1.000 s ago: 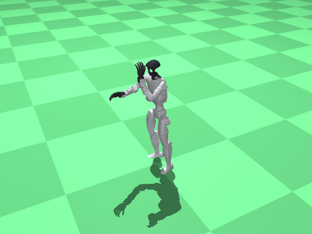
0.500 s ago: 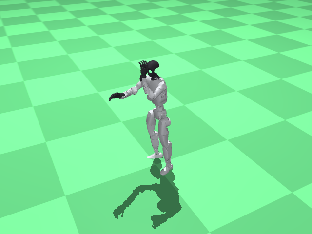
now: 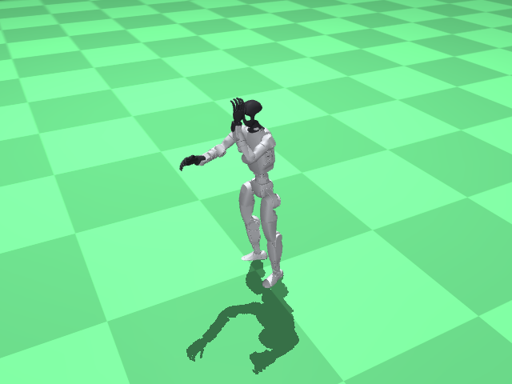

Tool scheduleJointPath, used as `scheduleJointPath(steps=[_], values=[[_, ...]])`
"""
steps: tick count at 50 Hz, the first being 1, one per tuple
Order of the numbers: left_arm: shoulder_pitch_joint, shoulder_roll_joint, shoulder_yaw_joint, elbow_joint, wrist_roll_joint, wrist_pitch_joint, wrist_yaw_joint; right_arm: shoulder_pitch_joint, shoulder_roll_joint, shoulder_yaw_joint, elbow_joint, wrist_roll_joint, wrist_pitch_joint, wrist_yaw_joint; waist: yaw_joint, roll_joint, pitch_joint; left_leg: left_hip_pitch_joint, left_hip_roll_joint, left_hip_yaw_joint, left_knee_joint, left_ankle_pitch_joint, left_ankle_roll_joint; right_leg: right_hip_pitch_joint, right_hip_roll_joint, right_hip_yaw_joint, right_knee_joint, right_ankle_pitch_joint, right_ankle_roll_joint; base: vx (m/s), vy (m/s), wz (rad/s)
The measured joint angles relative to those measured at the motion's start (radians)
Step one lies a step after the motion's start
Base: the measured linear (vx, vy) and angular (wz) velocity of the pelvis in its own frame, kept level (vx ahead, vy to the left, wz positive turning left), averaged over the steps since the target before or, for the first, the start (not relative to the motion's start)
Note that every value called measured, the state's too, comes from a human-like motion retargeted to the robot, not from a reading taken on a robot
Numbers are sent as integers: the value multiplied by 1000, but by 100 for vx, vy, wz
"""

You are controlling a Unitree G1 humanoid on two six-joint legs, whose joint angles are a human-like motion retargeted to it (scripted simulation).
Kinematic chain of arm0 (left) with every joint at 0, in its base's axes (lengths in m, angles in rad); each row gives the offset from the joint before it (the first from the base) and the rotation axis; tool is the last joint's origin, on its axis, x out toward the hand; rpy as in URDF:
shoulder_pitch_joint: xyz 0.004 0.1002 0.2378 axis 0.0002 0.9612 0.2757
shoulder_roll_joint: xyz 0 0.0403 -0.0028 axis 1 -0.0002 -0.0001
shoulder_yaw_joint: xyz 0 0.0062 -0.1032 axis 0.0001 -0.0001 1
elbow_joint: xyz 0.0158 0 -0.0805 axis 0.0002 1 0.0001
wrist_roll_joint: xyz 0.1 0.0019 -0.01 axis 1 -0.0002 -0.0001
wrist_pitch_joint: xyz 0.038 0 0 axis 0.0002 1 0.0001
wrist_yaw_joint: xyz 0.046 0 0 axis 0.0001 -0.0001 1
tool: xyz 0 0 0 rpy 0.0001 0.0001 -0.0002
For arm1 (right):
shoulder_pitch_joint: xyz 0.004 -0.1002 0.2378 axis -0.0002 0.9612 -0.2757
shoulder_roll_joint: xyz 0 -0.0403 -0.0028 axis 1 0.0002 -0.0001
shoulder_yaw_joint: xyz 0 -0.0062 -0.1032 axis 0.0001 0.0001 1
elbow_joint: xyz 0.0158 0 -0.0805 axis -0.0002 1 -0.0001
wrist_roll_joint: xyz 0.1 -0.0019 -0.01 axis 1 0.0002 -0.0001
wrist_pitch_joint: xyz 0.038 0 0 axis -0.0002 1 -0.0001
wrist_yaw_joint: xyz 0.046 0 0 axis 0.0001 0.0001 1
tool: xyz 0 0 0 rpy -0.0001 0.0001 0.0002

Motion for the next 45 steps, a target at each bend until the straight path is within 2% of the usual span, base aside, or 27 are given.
scheduleJointPath(steps=[3, 5, 7, 9, 12, 14, 15, 18, 20, 22, 26, 30, 33, 35, 38, 40, 42, 45], values=[[-32, -42, 18, -36, 69, 23, 62, -1, 9, -3, -8, -21, -3, -10, -1, -5, 3, 1, 1, 0, 1, -2, -2, 3, 2, 0, -4, 1, -1, 0, 0, 0], [67, -94, -2, -32, 36, -3, 23, -16, 6, 8, -9, -21, -6, -20, 0, -5, 12, 3, 0, 0, 0, -2, -2, 3, 1, 1, -2, -1, -1, 0, 0, 0], [257, -132, -73, 44, -88, -52, -108, -29, 7, 26, -6, -3, -11, -26, -3, -4, 17, 4, -1, 1, 0, -2, 1, 3, -1, 3, 0, -2, 0, 0, 0, 0], [452, -120, -179, 192, -229, -66, -241, -37, 11, 31, -9, 5, -15, -56, -10, -3, 20, 4, -4, 3, -1, -2, 6, 1, -4, 4, 1, -3, 3, 0, 0, 0], [657, -38, -362, 440, -397, -36, -405, -49, 12, 47, -20, 33, -19, -99, -24, -3, 25, 4, -7, 8, -3, 0, 15, -3, -8, 8, 3, -5, 6, 0, 0, 0], [760, 31, -410, 463, -451, -53, -443, -48, 1, 61, -40, 37, -32, -109, -30, -4, 26, 3, -8, 13, -2, -1, 18, -6, -8, 13, 2, -5, 6, 0, 0, 0], [804, 66, -404, 434, -464, -73, -437, -44, -7, 68, -53, 37, -41, -112, -29, -4, 25, 3, -7, 15, -1, -2, 19, -7, -7, 15, 1, -3, 6, 0, 0, 0], [808, 154, -242, 245, -422, -113, -404, -11, -27, 64, -76, 43, -46, -73, -15, -6, 11, 3, -4, 21, 4, -7, 18, -7, -4, 22, -3, -1, 8, 0, 0, 0], [706, 191, -121, 151, -369, -112, -359, 11, -27, 50, -69, 43, -32, -45, -3, -6, -2, 4, -2, 23, 7, -11, 16, -5, -1, 23, -6, 0, 11, 0, 0, 0], [537, 190, -28, 103, -291, -98, -253, 24, -18, 28, -52, 26, -16, -20, 5, -8, -13, 5, 0, 22, 8, -13, 13, -3, 1, 22, -7, 0, 11, 0, 0, 0], [188, 122, 97, 56, -100, -24, -31, 28, 1, -15, -46, -9, 5, 18, 4, -15, -13, 8, 4, 16, 8, -13, 7, 1, 3, 16, 0, -4, 4, 0, 0, 0], [119, -13, 110, 5, -13, -9, 59, 15, 13, 0, -57, -22, -3, -4, -9, -25, 1, 8, 5, 9, 7, -13, 1, 2, 2, 10, 8, -8, -1, 0, 0, 0], [309, -128, -15, 83, -147, -56, -85, -20, 10, 27, -46, -1, -7, -27, -9, -24, 20, 11, 1, 6, 7, -12, 4, 1, -4, 9, 20, -13, 0, 0, 0, 0], [472, -130, -146, 235, -290, -69, -233, -36, 16, 33, -42, 16, -10, -55, -12, -25, 28, 11, -2, 6, 5, -10, 8, -1, -8, 9, 25, -15, 3, 0, 0, 0], [643, -95, -306, 456, -419, -42, -403, -53, 22, 40, -50, 26, -13, -85, -20, -29, 36, 10, -5, 11, 4, -9, 15, -7, -12, 14, 27, -16, 5, 0, 0, 0], [730, -84, -299, 457, -440, -67, -392, -52, 18, 43, -69, 17, -25, -100, -22, -32, 37, 9, -5, 16, 4, -9, 16, -11, -11, 20, 25, -14, 3, 0, 0, 0], [744, -71, -197, 334, -402, -102, -362, -37, 10, 44, -84, 2, -28, -80, -18, -35, 30, 7, -3, 22, 5, -11, 14, -14, -8, 26, 20, -11, 2, 0, 0, 0], [604, -20, -24, 149, -296, -103, -335, -10, 5, 39, -77, -21, -8, -20, -8, -34, 8, 6, 1, 31, 5, -14, 9, -15, -1, 33, 10, -5, 5, 0, 0, 0]])
